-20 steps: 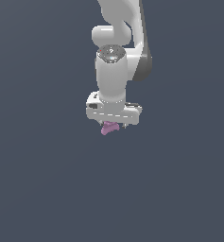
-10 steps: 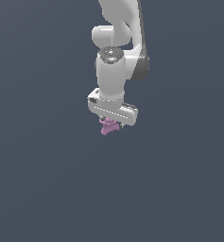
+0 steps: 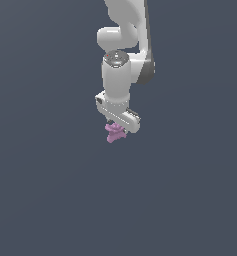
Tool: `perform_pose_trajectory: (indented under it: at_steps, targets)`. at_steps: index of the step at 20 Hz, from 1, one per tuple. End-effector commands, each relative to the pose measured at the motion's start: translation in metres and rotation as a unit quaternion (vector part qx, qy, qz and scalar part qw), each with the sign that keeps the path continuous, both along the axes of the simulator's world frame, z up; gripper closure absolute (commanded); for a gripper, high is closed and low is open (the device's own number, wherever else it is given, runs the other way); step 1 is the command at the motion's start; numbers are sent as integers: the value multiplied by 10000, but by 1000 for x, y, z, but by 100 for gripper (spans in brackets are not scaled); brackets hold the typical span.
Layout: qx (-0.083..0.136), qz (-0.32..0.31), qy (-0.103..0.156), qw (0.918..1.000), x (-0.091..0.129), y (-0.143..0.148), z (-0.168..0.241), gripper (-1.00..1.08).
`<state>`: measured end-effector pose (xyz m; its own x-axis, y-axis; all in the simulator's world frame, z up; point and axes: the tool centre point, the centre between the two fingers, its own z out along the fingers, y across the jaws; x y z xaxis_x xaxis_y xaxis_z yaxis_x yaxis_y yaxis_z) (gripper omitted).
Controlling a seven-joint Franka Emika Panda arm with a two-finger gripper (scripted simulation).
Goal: Pick up the object and move it to a goal position.
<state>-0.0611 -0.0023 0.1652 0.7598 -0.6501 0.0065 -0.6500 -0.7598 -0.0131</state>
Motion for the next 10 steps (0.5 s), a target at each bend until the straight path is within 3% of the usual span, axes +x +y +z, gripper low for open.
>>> perform_pose_trajectory:
  at_steps: [1, 10]
  targets:
    - [-3, -342, 12, 9994, -7, -1, -3, -92]
    - [-11, -1439, 50, 9896, -32, -5, -13, -92]
